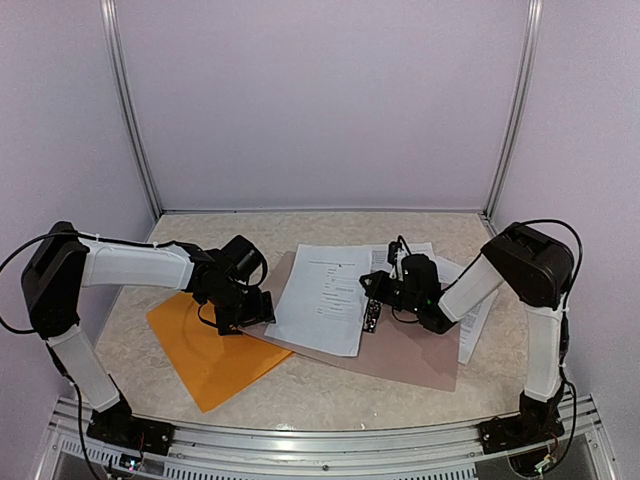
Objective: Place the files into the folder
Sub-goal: Insert the folder to form pockets on the folder.
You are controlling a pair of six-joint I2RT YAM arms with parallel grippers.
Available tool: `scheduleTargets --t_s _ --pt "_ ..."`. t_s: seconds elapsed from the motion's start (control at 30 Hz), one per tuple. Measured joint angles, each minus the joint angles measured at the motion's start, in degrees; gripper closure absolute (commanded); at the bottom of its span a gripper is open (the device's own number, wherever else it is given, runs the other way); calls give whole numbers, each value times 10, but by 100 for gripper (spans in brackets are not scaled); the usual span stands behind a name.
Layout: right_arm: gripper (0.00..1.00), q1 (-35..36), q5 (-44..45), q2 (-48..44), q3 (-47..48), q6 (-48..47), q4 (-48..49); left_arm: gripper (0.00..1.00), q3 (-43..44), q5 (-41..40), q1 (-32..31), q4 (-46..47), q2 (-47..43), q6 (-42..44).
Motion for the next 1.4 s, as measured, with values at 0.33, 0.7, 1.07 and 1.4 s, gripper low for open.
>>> scheduleTargets --t_s 0.33,0.7,1.07,1.4 --pt "100 3 -11 13 14 2 3 14 9 0 0 -1 0 9" --pt "100 25 -8 34 32 11 5 14 9 -1 0 -1 0 10" --pt "93 26 8 24 40 -22 -38 14 9 -3 0 -1 0 10" --pt "74 6 -4 -8 67 -87 -163 14 9 -3 -1 -5 0 12"
